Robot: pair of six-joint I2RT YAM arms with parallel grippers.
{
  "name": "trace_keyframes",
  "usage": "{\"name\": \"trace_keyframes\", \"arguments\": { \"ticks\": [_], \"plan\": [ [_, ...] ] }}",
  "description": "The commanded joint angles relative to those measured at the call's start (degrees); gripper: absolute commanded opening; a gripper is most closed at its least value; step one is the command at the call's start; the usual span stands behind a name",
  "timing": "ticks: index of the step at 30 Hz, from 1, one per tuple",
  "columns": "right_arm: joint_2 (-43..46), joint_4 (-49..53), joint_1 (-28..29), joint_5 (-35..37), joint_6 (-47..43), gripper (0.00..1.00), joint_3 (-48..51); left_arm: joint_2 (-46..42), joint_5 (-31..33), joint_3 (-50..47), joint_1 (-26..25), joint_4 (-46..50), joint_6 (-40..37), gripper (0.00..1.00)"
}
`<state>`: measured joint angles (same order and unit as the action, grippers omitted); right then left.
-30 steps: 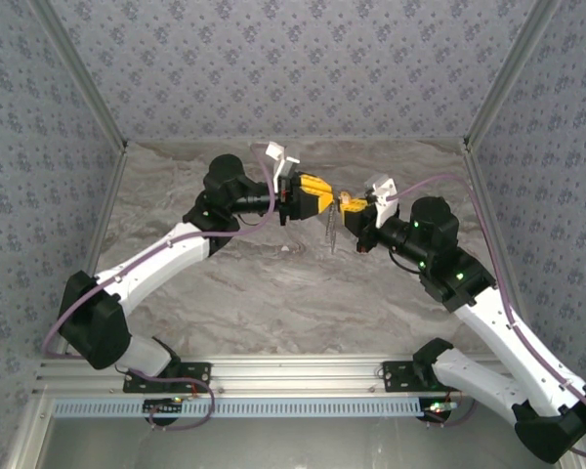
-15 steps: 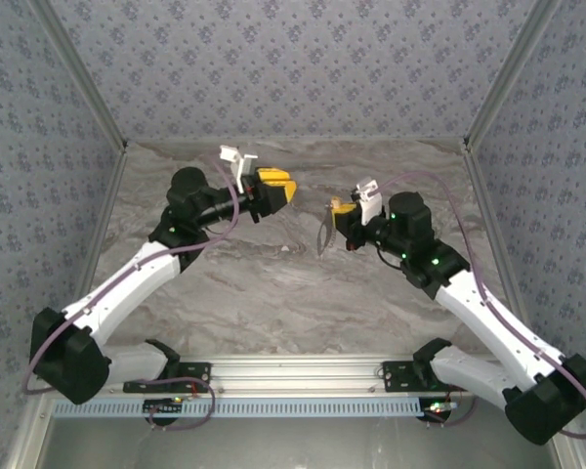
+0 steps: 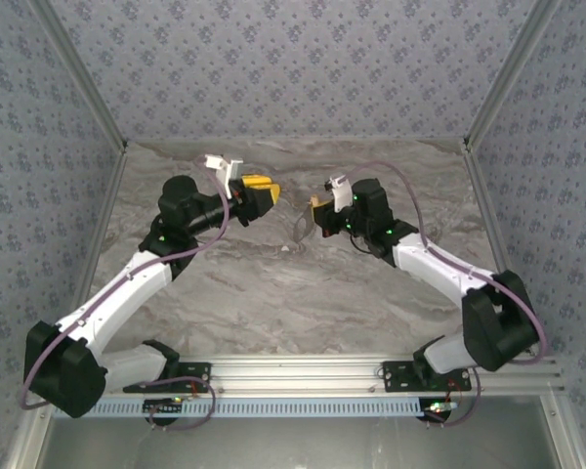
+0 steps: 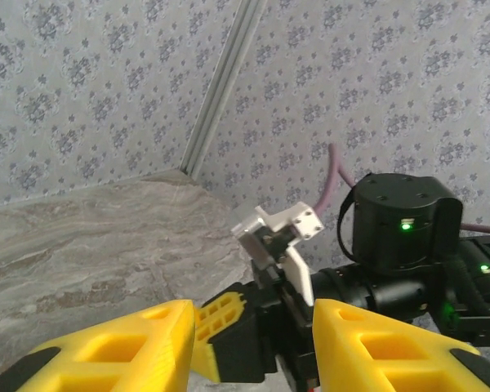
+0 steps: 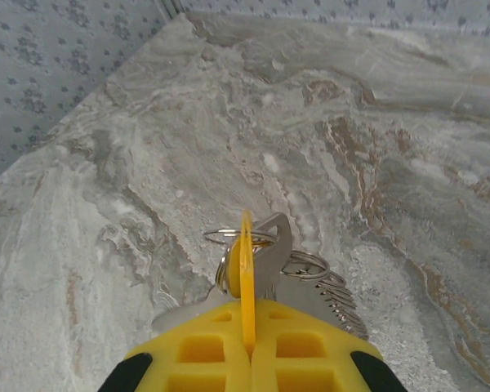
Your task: Put the keys on the keyring
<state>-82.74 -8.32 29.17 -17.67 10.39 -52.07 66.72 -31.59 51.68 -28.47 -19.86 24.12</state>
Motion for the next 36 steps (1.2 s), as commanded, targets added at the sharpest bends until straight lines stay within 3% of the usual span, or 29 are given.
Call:
{"name": "trace_keyframes", "arguments": {
  "ticks": [1,17,36],
  "plan": [
    [-1.40,-5.74,-1.06,-0.88,2.72,0.00,-0.64,-1.71,0.48,-0.45,0.40,-0.19,-0.71,0.42],
    [3.19,-11.71,0.26,1.30,6.95,0.00,17.67,0.32,-0.04,-0.99,0.34,-2.62,1.16,0.42],
    [4.94,-16.95,4.71,4.47,12.69,0.00,30.72,1.04,0.22,-2.19,-0.08,-3.43,1.56,0.44]
  ]
}}
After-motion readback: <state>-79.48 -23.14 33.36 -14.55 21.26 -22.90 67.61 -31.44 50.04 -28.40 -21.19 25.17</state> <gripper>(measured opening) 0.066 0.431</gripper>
